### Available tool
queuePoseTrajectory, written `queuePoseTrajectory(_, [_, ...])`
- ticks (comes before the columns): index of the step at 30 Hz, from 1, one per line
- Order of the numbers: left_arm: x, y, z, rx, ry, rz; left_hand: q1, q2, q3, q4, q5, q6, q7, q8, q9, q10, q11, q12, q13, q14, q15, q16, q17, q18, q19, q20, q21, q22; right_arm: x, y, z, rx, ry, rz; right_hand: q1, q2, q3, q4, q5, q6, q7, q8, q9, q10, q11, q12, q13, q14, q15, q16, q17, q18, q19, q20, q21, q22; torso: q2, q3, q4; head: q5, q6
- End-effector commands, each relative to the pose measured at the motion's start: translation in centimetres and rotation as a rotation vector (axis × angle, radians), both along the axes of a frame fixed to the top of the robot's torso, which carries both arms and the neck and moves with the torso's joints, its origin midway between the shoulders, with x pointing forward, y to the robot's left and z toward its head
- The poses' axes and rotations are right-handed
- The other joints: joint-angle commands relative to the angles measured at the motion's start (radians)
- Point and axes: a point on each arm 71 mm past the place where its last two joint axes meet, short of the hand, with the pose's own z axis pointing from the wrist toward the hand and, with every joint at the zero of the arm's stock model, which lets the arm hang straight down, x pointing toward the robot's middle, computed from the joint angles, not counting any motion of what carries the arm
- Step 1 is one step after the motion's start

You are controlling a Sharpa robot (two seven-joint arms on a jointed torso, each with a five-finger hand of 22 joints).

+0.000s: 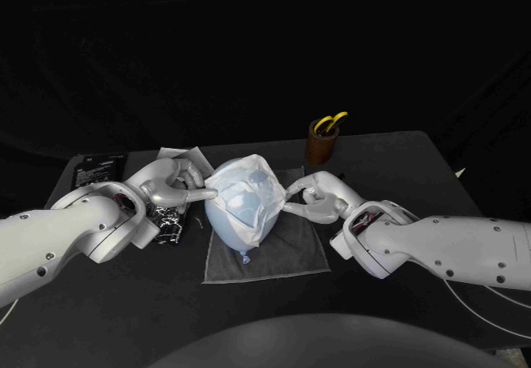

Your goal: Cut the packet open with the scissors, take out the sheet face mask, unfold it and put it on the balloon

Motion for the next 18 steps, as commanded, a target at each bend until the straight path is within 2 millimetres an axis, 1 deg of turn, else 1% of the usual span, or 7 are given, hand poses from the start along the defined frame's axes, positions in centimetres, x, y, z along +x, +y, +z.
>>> queuePoseTrajectory(1, [-0.13, -0.19, -0.10, 0.001, 0.012, -0.012, 0.001, 0.009, 0.005, -0.001, 0.001, 0.002, 0.011, 0.003, 0.000, 0.000, -0.003, 0.007, -0.001, 0.008, -0.001, 0.003, 0.001, 0.011, 0.008, 0.001, 0.002, 0.001, -0.23, 0.49, 0.06, 0.014, -0.007, 0.039, -0.010, 0.019, -0.003, 0.012, -0.003, 0.027, -0.014, 0.013, 0.003, 0.036, -0.016, 0.010, 0.197, 0.104, -0.014, 0.004, 0.263, -0.009, 0.061, -0.017, 0.007, 0.229, 0.001, 0.0002, -0.0004, 0.000, 0.000])
queuePoseTrajectory(2, [-0.13, -0.19, -0.10, 0.001, 0.012, -0.012, 0.001, 0.009, 0.005, -0.001, 0.001, 0.002, 0.011, 0.003, 0.000, 0.000, -0.003, 0.007, -0.001, 0.008, -0.001, 0.003, 0.001, 0.011, 0.008, 0.001, 0.002, 0.001, -0.25, 0.52, 0.06, 0.016, -0.009, 0.040, -0.013, 0.028, -0.004, 0.017, -0.003, 0.036, -0.020, 0.019, 0.005, 0.039, -0.021, 0.012, 0.199, 0.104, -0.019, 0.004, 0.263, -0.010, 0.064, -0.021, 0.012, 0.231, 0.001, 0.0002, -0.0002, 0.000, 0.000])
queuePoseTrajectory(4, [-0.14, -0.17, -0.10, 0.001, 0.013, -0.012, 0.001, 0.009, 0.005, -0.001, 0.001, 0.002, 0.011, 0.003, 0.000, 0.000, -0.003, 0.007, -0.001, 0.008, -0.001, 0.003, 0.001, 0.011, 0.008, 0.001, 0.002, 0.001, -0.29, 0.58, 0.08, 0.020, -0.014, 0.040, -0.013, 0.037, -0.004, 0.021, -0.003, 0.045, -0.028, 0.025, 0.007, 0.042, -0.029, 0.015, 0.201, 0.104, -0.025, 0.004, 0.263, -0.011, 0.066, -0.026, 0.016, 0.232, 0.001, 0.0006, 0.0004, 0.001, 0.000])
queuePoseTrajectory(8, [-0.15, -0.15, -0.10, 0.002, 0.013, -0.011, 0.001, 0.010, 0.006, -0.001, 0.001, 0.003, 0.011, 0.004, -0.001, 0.001, -0.003, 0.008, -0.002, 0.008, -0.001, 0.003, 0.001, 0.011, 0.007, 0.001, 0.003, 0.001, -0.31, 0.60, 0.19, 0.031, -0.031, 0.032, -0.013, 0.050, -0.005, 0.029, -0.003, 0.056, -0.043, 0.038, 0.012, 0.059, -0.041, 0.036, 0.217, 0.104, -0.036, 0.004, 0.263, -0.015, 0.072, -0.037, 0.032, 0.237, 0.000, 0.0004, 0.0007, 0.000, 0.000])
queuePoseTrajectory(10, [-0.15, -0.15, -0.10, 0.002, 0.014, -0.011, 0.001, 0.010, 0.006, -0.001, 0.001, 0.003, 0.011, 0.004, -0.001, 0.001, -0.003, 0.008, -0.002, 0.008, -0.001, 0.003, 0.001, 0.011, 0.007, 0.001, 0.003, 0.001, -0.29, 0.56, 0.23, 0.037, -0.038, 0.025, -0.010, 0.054, -0.004, 0.029, -0.003, 0.057, -0.045, 0.041, 0.013, 0.065, -0.044, 0.043, 0.222, 0.104, -0.039, 0.004, 0.263, -0.016, 0.074, -0.040, 0.037, 0.238, 0.000, 0.0003, 0.0003, 0.000, 0.000])
queuePoseTrajectory(11, [-0.15, -0.15, -0.10, 0.002, 0.014, -0.012, 0.001, 0.010, 0.006, -0.001, 0.001, 0.003, 0.011, 0.004, -0.001, 0.001, -0.003, 0.008, -0.002, 0.008, -0.001, 0.003, 0.001, 0.011, 0.007, 0.001, 0.003, 0.001, -0.27, 0.52, 0.26, 0.042, -0.043, 0.018, -0.004, 0.061, 0.001, 0.028, -0.003, 0.059, -0.050, 0.047, 0.016, 0.075, -0.049, 0.056, 0.233, 0.104, -0.043, 0.004, 0.263, -0.018, 0.078, -0.044, 0.044, 0.240, 0.000, 0.0004, 0.0003, 0.000, 0.000])
queuePoseTrajectory(18, [-0.15, -0.15, -0.11, 0.002, 0.014, -0.011, 0.002, 0.013, 0.007, -0.001, 0.001, 0.003, 0.011, 0.004, -0.002, 0.001, -0.003, 0.008, -0.002, 0.008, -0.001, 0.004, 0.002, 0.011, 0.007, 0.000, 0.003, 0.001, -0.22, 0.06, 0.28, 0.055, -0.043, -0.019, 0.009, 0.077, 0.017, 0.024, -0.003, 0.061, -0.052, 0.068, 0.029, 0.103, -0.053, 0.093, 0.261, 0.104, -0.050, 0.004, 0.263, -0.021, 0.083, -0.053, 0.058, 0.244, 0.000, 0.0002, 0.0008, -0.001, 0.000])
